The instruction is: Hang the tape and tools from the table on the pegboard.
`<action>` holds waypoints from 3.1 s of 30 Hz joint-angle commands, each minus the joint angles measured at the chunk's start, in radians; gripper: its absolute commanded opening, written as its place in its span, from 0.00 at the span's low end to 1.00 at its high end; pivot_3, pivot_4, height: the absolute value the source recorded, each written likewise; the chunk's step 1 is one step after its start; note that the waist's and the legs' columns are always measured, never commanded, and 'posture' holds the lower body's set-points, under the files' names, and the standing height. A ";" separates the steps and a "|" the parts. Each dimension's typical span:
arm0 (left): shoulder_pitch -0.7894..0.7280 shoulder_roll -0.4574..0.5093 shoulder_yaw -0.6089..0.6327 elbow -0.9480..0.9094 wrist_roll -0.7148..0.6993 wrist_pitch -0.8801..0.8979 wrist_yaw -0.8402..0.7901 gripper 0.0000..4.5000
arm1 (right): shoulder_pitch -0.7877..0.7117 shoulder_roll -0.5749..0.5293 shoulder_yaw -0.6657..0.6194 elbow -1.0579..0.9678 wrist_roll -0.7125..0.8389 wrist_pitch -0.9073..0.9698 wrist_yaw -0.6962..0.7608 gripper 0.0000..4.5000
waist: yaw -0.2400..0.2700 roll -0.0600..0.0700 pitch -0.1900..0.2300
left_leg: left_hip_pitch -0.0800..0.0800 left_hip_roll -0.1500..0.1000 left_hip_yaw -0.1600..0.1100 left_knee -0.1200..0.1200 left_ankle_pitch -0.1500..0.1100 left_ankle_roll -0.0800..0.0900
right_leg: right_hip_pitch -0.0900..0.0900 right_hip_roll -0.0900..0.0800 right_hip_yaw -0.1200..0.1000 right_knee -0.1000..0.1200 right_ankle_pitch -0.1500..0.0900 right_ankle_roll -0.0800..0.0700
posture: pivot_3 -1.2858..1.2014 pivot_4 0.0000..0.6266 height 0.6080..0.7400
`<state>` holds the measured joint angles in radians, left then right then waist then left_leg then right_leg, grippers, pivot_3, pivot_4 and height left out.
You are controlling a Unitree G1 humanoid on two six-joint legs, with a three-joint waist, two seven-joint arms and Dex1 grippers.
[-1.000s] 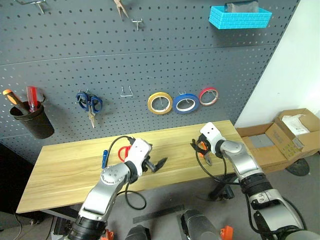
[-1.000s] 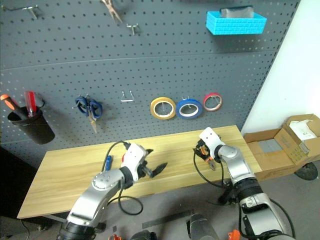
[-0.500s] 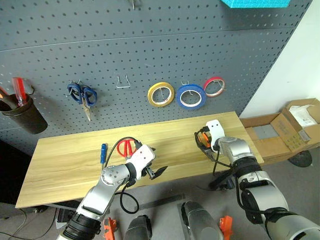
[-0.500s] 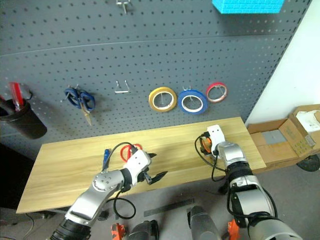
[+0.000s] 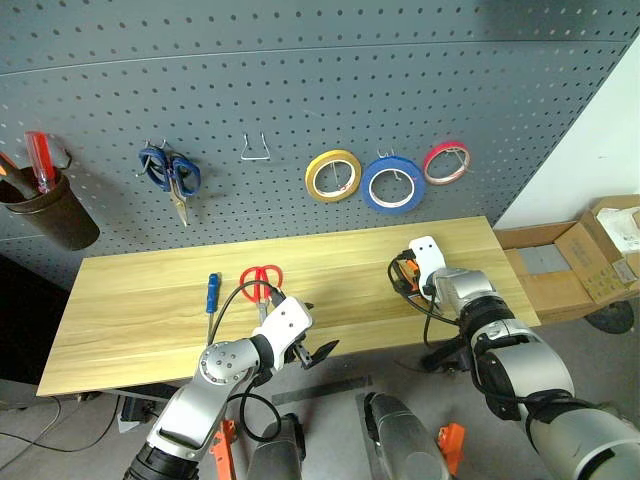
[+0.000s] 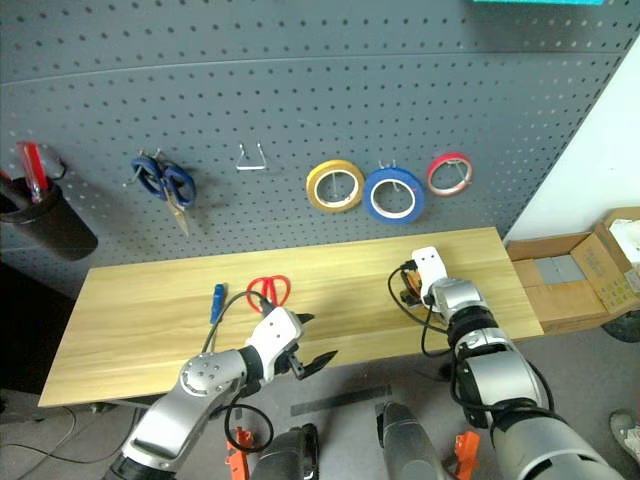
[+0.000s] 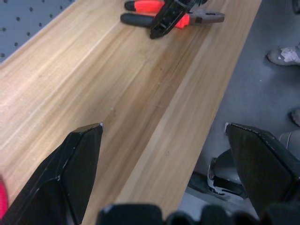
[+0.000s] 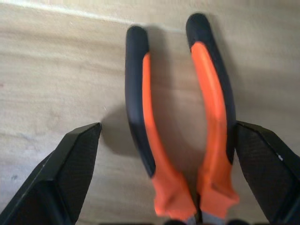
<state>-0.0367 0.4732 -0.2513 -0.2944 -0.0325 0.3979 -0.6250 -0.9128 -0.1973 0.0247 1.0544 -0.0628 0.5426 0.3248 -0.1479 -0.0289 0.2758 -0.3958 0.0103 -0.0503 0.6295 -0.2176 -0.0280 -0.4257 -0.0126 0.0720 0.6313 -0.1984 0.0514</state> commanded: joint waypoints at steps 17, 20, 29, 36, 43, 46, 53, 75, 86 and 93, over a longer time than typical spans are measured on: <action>-0.014 -0.019 -0.011 -0.047 -0.006 0.013 0.001 1.00 | -0.090 -0.050 0.078 0.191 -0.075 -0.103 0.114 0.63 | 0.010 -0.002 0.005 | -0.001 0.000 0.000 0.000 0.000 0.000 | 0.000 0.000 0.000 -0.001 0.000 0.000 | 0.49 0.46 1.00; -0.024 -0.024 -0.013 -0.037 -0.004 0.010 0.002 1.00 | -0.094 -0.048 0.077 0.193 -0.079 -0.107 0.111 0.61 | 0.010 -0.002 0.005 | -0.001 0.000 0.000 0.000 0.000 0.000 | 0.000 0.000 -0.001 -0.001 0.000 0.000 | 0.49 0.46 1.00; 0.028 -0.065 0.052 -0.155 -0.076 0.080 0.033 1.00 | 0.047 -0.095 0.097 -0.241 -0.033 -0.131 0.306 0.61 | 0.011 -0.002 0.005 | -0.004 0.000 -0.001 0.000 0.000 0.000 | -0.003 0.000 -0.001 -0.002 0.000 0.000 | 0.49 0.38 1.00; 0.225 -0.122 0.154 -0.393 -0.148 0.171 0.144 1.00 | 0.265 0.021 0.043 -1.076 0.159 0.239 0.277 0.61 | 0.010 -0.001 0.000 | -0.021 0.000 0.000 0.002 -0.002 -0.005 | -0.029 -0.001 0.000 0.014 0.002 -0.004 | 0.48 0.28 1.00; 0.290 -0.221 0.252 -0.542 -0.122 0.225 0.333 1.00 | 0.182 0.302 0.049 -1.245 0.252 0.296 0.092 0.61 | 0.016 -0.009 -0.022 | -0.021 0.001 -0.001 0.008 0.003 -0.010 | -0.026 0.001 -0.002 0.014 0.001 -0.002 | 0.51 0.24 1.00; 0.269 -0.228 0.309 -0.589 -0.100 0.254 0.396 1.00 | 0.076 0.397 0.039 -1.159 0.269 0.199 0.043 0.61 | 0.026 -0.011 -0.024 | -0.022 0.002 -0.001 0.014 0.003 -0.010 | -0.025 0.000 -0.002 0.013 0.002 -0.003 | 0.53 0.24 1.00; 0.070 -0.150 0.509 -0.496 -0.093 0.282 0.445 1.00 | -0.292 0.447 -0.033 -0.667 0.304 -0.223 -0.024 0.61 | 0.069 -0.013 -0.027 | -0.021 0.002 -0.002 0.015 0.003 -0.010 | -0.023 0.001 -0.004 0.013 0.005 -0.001 | 0.56 0.28 1.00; -0.258 -0.086 0.424 -0.159 -0.139 0.195 0.350 1.00 | -0.703 0.436 -0.145 0.043 0.232 -0.964 -0.345 0.61 | 0.123 -0.013 0.001 | -0.023 0.003 -0.007 0.009 0.002 -0.011 | -0.024 0.001 -0.010 0.013 0.004 -0.010 | 0.57 0.44 1.00; -0.200 -0.065 0.470 -0.238 -0.157 0.247 0.366 1.00 | -0.652 0.516 -0.155 0.109 0.216 -1.062 -0.477 0.61 | 0.125 -0.013 0.006 | -0.023 0.003 -0.008 0.011 0.003 -0.011 | -0.024 0.001 -0.010 0.014 0.003 -0.010 | 0.58 0.47 1.00; -0.297 0.001 0.590 -0.224 -0.187 0.283 0.384 1.00 | -0.581 0.513 -0.130 0.111 0.197 -1.079 -0.474 0.61 | 0.125 -0.012 0.024 | -0.023 0.003 -0.009 0.011 0.003 -0.010 | -0.024 0.001 -0.011 0.015 0.000 -0.009 | 0.58 0.50 1.00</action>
<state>-0.3089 0.4545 0.3006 -0.4747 -0.2018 0.6764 -0.2470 -1.5309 0.1807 -0.1012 1.1847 0.1355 -0.5320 -0.1385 -0.0233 -0.0412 0.2993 -0.4184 0.0132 -0.0592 0.6408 -0.2147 -0.0383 -0.4494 -0.0119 0.0608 0.6460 -0.1986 0.0429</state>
